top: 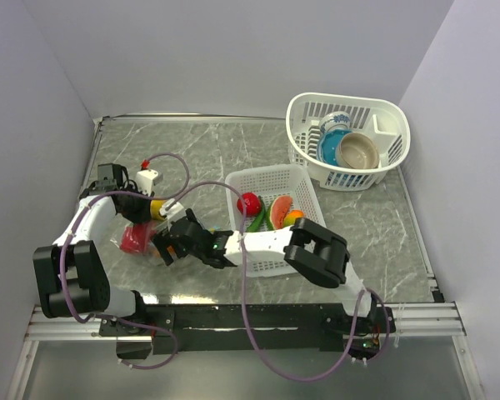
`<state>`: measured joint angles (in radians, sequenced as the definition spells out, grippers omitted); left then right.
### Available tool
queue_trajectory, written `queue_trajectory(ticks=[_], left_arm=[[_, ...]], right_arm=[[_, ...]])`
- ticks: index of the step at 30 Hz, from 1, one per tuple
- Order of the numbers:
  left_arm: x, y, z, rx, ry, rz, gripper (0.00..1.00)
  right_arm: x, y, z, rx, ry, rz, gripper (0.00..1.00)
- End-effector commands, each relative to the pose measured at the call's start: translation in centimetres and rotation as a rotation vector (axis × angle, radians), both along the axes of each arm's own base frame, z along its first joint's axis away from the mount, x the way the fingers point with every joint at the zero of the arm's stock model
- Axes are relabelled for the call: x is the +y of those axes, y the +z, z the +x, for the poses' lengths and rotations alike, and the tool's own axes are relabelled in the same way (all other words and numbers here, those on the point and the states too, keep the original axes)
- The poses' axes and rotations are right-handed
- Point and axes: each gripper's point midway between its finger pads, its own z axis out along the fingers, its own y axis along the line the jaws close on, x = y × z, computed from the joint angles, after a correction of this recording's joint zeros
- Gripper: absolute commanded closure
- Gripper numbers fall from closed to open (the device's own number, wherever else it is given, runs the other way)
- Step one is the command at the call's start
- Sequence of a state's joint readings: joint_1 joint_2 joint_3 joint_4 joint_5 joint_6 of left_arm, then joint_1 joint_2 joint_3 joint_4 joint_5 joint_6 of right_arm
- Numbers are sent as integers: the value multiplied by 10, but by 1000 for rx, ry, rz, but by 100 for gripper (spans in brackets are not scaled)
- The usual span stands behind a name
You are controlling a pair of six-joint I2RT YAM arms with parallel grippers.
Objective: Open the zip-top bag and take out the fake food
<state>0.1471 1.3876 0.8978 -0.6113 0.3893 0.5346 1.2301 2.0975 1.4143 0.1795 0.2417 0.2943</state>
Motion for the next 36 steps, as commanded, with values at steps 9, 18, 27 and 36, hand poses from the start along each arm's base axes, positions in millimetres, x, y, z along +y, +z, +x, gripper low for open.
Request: queue_trajectory(ticks=[9, 18, 27, 36], left_arm=[[-6, -2, -12, 51, -18, -31, 99], [-5, -1, -14, 53, -20, -24, 99], [-6, -5, -16, 61, -23, -30, 99], [-7, -9, -15, 66, -15, -32, 99]], right_arm=[[1, -20, 34, -81, -150, -89, 0], [44, -21, 35, -115, -24, -145, 0], [-1, -56, 16, 7, -87, -229, 0], [-54, -42, 10, -25, -176, -285, 0]])
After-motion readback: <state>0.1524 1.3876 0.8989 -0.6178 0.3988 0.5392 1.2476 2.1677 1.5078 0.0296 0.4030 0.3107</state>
